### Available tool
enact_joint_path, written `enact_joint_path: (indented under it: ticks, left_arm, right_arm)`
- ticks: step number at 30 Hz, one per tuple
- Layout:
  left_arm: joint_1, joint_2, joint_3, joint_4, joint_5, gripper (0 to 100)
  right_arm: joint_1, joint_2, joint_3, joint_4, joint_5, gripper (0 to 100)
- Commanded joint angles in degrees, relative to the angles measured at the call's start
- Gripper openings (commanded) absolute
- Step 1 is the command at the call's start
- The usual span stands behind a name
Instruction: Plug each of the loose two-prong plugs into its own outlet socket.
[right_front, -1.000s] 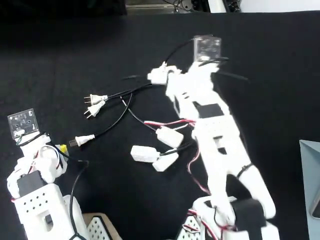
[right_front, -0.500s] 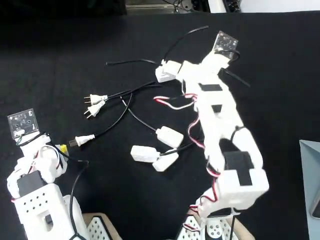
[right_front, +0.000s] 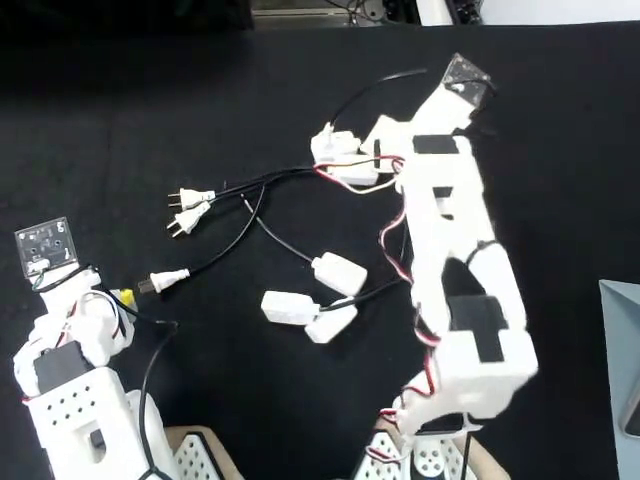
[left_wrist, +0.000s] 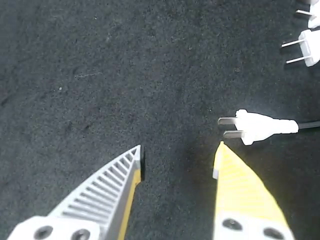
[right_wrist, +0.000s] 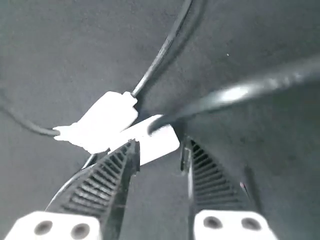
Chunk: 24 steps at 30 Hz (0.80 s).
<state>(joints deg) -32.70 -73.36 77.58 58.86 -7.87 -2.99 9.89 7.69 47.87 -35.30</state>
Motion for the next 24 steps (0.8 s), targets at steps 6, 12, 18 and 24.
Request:
enact_joint_path:
  ticks: [6,12,18,24]
  left_arm:
    - [-0.13,-0.62,-0.22,-0.88,0.62,24]
    - [1.63,-0.09,-3.56,-1.85,-3.6,26]
    - [6.73,1.76,-10.15,-1.23,-8.97,29]
    - [12.26,18.02,-23.87,2.37,-12.92,29]
  right_arm:
    - [-5.36,-12.88,-1.63,11.34,6.24,11.5]
    - [-11.16,-13.05,6.02,5.01,6.77,11.6]
    - [-6.95,-12.88,13.67,-4.48,6.77,11.6]
    - [-4.75,-12.79,15.6,-8.18,6.68,11.6]
